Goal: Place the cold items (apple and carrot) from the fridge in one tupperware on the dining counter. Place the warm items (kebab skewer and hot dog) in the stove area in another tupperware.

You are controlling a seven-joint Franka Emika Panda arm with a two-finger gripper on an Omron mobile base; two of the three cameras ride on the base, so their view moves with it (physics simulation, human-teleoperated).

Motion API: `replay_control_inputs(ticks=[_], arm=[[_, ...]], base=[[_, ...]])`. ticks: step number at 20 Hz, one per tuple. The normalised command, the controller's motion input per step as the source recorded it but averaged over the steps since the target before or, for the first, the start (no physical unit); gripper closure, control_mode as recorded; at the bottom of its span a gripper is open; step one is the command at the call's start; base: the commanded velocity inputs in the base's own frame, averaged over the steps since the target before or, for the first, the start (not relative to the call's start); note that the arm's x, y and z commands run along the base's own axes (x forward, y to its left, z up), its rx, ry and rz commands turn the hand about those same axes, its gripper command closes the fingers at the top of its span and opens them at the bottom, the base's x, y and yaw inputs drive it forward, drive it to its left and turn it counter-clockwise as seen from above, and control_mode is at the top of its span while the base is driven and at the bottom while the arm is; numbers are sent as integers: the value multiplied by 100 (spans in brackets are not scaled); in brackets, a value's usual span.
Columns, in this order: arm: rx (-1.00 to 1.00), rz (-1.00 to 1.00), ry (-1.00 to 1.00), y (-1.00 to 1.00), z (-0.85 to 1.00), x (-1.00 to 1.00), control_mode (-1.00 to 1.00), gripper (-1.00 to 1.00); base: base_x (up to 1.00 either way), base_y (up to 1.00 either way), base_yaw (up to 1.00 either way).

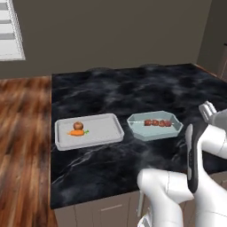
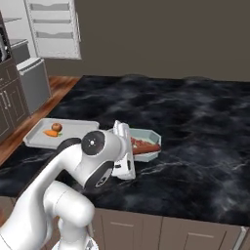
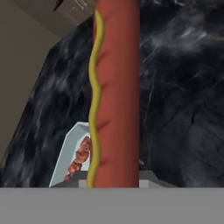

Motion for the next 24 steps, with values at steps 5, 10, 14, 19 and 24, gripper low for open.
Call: replay_control_inputs(ticks=[5, 10, 14, 19, 24], arm=[[4, -12, 38, 31, 0, 100, -100, 100], [4, -11, 57, 46, 0, 99, -100, 100], [7, -2, 49, 25, -18, 92, -100, 100], [15, 0, 31, 3, -43, 69, -100, 100], [18, 0, 6, 0, -56, 37, -100, 100]], base=[[0, 0, 0], [0, 0, 0], [0, 0, 0], [0, 0, 0], [0, 0, 0]])
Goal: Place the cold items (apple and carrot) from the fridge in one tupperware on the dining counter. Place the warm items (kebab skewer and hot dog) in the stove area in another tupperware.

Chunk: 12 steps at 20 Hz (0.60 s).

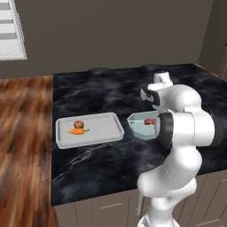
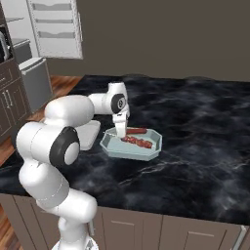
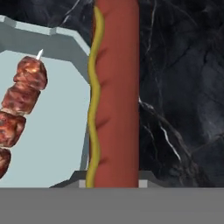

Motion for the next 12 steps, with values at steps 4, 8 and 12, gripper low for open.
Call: replay_control_inputs(ticks=[4, 8, 12], arm=[[1, -4, -17, -1, -62, 10, -100, 100], [0, -19, -24, 0, -51, 10, -100, 100], [0, -19, -4, -3, -28, 14, -100, 100]], base=[[0, 0, 0], [0, 0, 0], [0, 0, 0]])
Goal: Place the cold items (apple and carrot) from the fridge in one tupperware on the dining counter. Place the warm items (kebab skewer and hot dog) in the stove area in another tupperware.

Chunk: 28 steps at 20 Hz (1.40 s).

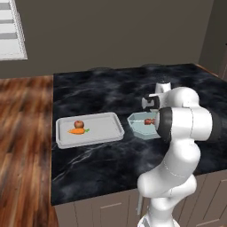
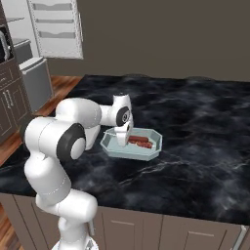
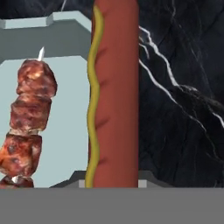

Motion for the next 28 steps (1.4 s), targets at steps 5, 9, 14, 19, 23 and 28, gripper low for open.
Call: replay_control_inputs(ticks=[5, 9, 14, 19, 23, 28], arm=[[2, -8, 0, -6, -26, 3, -100, 100], [4, 0, 0, 0, -22, 0, -100, 100], [4, 0, 0, 0, -17, 1, -100, 100], [2, 0, 0, 0, -15, 0, -100, 100], [2, 0, 0, 0, -10, 0, -100, -100], [3, 0, -6, 0, -1, 0, -100, -100]], base=[[0, 0, 0], [0, 0, 0], [0, 0, 0], [0, 0, 0], [0, 0, 0], [0, 0, 0]])
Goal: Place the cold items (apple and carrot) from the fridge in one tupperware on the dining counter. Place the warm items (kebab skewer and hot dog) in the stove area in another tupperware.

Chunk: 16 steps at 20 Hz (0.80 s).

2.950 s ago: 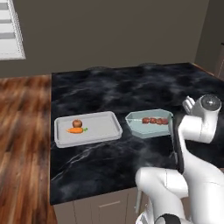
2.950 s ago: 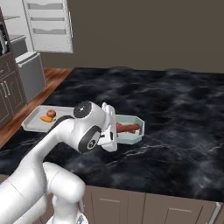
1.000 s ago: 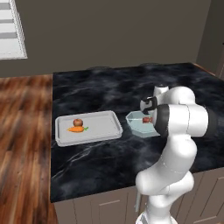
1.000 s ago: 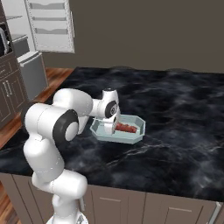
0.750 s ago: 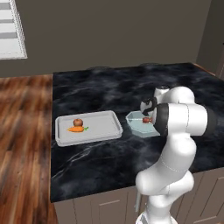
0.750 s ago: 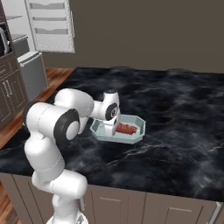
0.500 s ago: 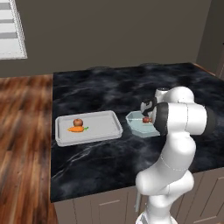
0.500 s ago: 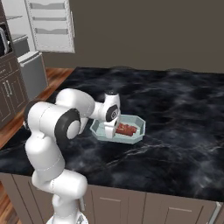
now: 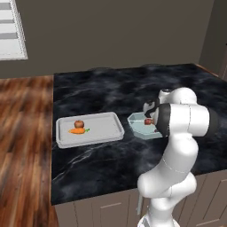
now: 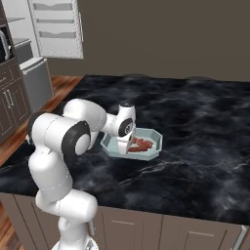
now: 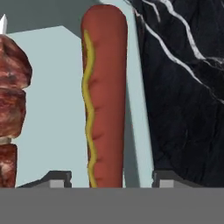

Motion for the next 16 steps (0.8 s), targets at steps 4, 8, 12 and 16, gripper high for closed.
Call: replay_control_inputs(ticks=[4, 8, 12, 16], arm=[[2, 0, -6, 0, 19, -16, -100, -100], [1, -1, -8, -3, 46, -33, -100, -100], [1, -4, -6, -3, 54, -35, -100, -100], [3, -4, -2, -3, 42, -17, -100, -100]], base=[[0, 0, 0], [0, 0, 0], [0, 0, 0], [0, 0, 0]])
